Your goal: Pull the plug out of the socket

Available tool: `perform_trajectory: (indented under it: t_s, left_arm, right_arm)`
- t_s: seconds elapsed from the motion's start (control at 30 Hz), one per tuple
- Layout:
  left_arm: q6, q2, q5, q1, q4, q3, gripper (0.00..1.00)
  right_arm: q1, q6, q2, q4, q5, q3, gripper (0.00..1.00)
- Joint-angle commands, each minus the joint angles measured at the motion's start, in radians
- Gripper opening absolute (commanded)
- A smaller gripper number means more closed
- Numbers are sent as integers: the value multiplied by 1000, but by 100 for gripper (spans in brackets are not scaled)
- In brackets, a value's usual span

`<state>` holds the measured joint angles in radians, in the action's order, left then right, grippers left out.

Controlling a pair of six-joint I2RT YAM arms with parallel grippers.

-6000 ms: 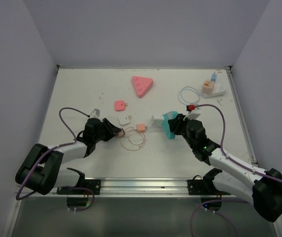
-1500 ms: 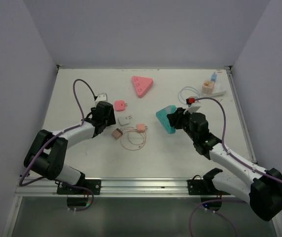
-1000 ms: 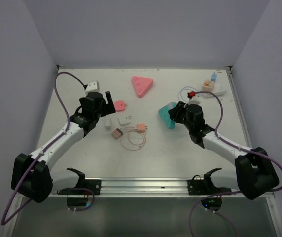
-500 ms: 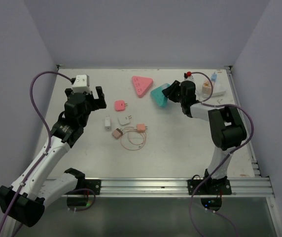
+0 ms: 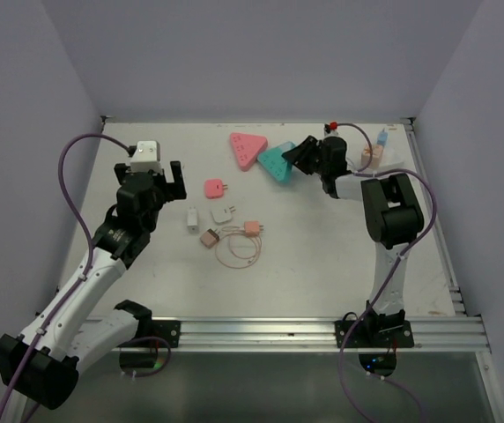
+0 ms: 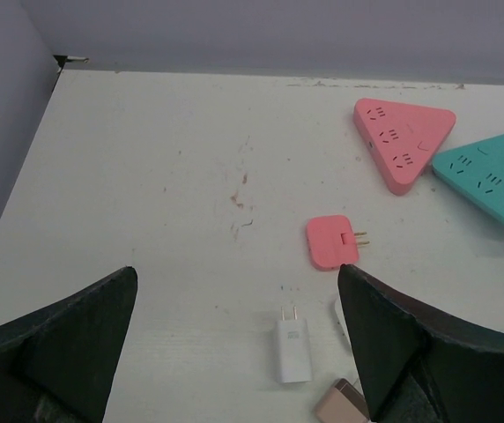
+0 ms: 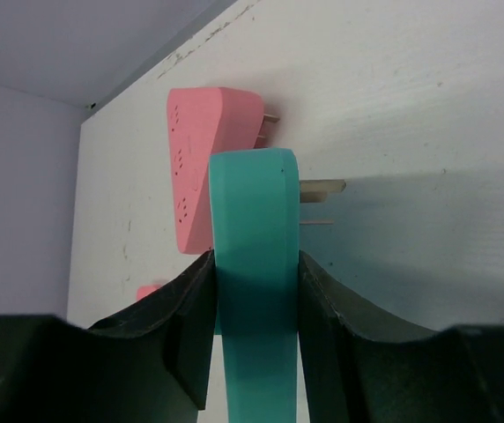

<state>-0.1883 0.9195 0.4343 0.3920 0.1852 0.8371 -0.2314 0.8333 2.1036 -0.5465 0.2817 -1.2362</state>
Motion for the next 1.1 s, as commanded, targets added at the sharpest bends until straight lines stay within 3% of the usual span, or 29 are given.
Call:
perform_trajectory:
  t_s: [0.0,0.03,0.13,0.3,0.53,0.73,0.87,1.07]
  left_arm:
    - [23,-24,30,-8,-53,-3,100]
    - [24,-24,34,-8,-53,-3,100]
    - [24,-31,37,-8,-55,-6,100]
    - [26,-33,35,-8,-53,-6,100]
    - [29,-37,38,-8,-50,-6,100]
    - [26,-41,40,-8,-49,-4,99]
    - [26,-42,37,-7,-47,-4,100]
    - [24,-41,38,-8,-47,-6,100]
  right_arm:
    - [29,18,16,-4,14,-23,43]
    - [35,12,13,8,11,-17,52]
    - [46,-11,-5,29,7,-5,63]
    - [60,-68,-72,83,-15,20,74]
    - [76,-200,-293,236,-160,101,82]
    - [102,-212,-542,319,-412,245,86]
    - [145,-159,-698,336,-573,326,91]
    - [263,18,-706,393,-653,351,92]
